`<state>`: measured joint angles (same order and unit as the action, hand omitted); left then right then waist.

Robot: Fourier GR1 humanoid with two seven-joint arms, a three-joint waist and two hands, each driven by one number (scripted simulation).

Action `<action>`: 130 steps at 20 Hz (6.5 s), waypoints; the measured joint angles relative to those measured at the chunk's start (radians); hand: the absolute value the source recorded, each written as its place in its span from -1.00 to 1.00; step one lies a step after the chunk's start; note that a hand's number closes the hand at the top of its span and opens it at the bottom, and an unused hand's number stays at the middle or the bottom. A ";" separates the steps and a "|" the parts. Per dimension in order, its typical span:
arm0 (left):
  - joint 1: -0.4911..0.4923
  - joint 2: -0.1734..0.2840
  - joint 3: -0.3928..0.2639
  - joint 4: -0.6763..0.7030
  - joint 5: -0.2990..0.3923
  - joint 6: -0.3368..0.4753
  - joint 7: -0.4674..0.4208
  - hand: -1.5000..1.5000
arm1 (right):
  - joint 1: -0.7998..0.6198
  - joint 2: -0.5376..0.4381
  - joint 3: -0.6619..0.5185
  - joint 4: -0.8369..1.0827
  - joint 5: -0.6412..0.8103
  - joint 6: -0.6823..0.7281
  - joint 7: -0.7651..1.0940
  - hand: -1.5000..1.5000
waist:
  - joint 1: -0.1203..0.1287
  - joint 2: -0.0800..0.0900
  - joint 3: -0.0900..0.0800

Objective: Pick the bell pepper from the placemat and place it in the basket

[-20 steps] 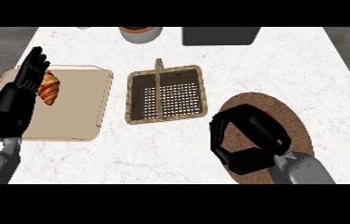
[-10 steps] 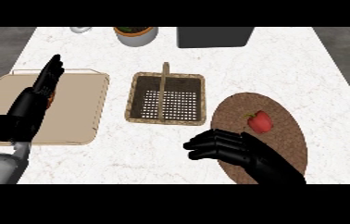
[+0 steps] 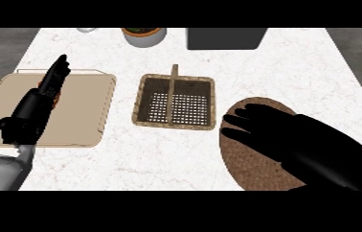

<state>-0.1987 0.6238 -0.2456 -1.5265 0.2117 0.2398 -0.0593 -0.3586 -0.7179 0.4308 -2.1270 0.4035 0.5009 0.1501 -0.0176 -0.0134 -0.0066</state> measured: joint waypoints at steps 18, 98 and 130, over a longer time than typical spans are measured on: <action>-0.023 -0.061 0.060 0.001 -0.048 -0.074 0.024 0.00 | -0.224 -0.014 0.025 0.155 0.000 0.456 0.160 -1.00 | 0.025 0.014 0.006; 0.027 -0.329 0.344 -0.052 -0.338 -0.325 0.059 0.00 | -0.068 0.302 -0.405 1.034 0.924 -0.216 -0.460 1.00 | -0.004 0.006 0.005; 0.004 -0.350 0.331 -0.048 -0.353 -0.338 0.072 0.00 | -0.974 0.592 -0.848 0.536 0.092 0.217 0.553 1.00 | 0.017 0.005 0.005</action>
<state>-0.1945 0.2742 0.0852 -1.5743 -0.1417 -0.0978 0.0130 -1.3323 -0.1262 -0.4169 -1.5912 0.4956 0.7179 0.7029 -0.0003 -0.0084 -0.0017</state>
